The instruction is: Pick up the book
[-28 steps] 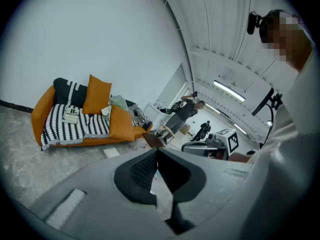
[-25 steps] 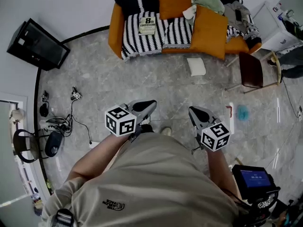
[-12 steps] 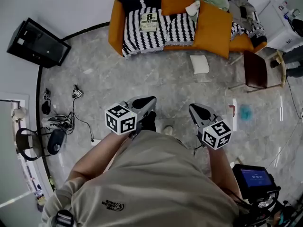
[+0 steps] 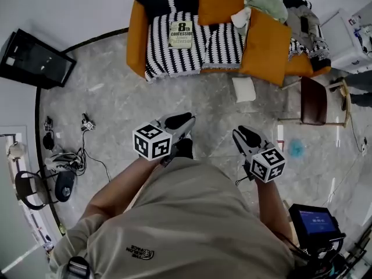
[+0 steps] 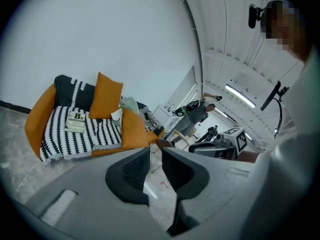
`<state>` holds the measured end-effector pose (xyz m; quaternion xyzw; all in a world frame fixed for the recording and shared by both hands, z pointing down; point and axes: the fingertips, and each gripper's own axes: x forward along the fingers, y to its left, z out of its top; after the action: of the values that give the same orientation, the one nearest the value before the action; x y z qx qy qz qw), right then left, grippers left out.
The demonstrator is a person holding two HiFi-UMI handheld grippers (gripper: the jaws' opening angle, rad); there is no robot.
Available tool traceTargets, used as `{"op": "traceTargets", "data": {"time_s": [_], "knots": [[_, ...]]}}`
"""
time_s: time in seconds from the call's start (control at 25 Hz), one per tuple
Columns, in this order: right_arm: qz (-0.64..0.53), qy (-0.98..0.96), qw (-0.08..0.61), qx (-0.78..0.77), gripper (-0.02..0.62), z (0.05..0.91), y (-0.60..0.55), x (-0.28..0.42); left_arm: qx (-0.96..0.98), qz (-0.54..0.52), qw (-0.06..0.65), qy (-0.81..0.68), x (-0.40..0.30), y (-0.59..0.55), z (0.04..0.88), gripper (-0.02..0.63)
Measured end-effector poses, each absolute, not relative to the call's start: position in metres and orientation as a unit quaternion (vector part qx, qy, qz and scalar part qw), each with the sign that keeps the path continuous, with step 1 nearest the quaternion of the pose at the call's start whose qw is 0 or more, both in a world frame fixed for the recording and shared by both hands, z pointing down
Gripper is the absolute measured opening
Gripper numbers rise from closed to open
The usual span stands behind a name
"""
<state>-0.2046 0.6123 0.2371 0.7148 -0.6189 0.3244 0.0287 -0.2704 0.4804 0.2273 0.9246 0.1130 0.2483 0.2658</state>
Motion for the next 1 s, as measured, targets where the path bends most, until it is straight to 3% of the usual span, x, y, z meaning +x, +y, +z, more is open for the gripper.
{"op": "traceTargets", "data": {"time_s": [0.52, 0.8, 1.0], "knots": [[0.345, -0.634, 0.088, 0.687, 0.107, 0.26, 0.392, -0.051, 0.899, 0.228, 0.367, 0.065, -0.174, 0.295, 0.276, 0.086], [0.368, -0.683, 0.126, 0.618, 0.109, 0.327, 0.27, 0.035, 0.877, 0.214, 0.431, -0.015, -0.115, 0.219, 0.334, 0.091], [0.376, -0.719, 0.144, 0.567, 0.11, 0.373, 0.185, 0.093, 0.871, 0.218, 0.431, -0.087, -0.073, 0.167, 0.375, 0.094]]}}
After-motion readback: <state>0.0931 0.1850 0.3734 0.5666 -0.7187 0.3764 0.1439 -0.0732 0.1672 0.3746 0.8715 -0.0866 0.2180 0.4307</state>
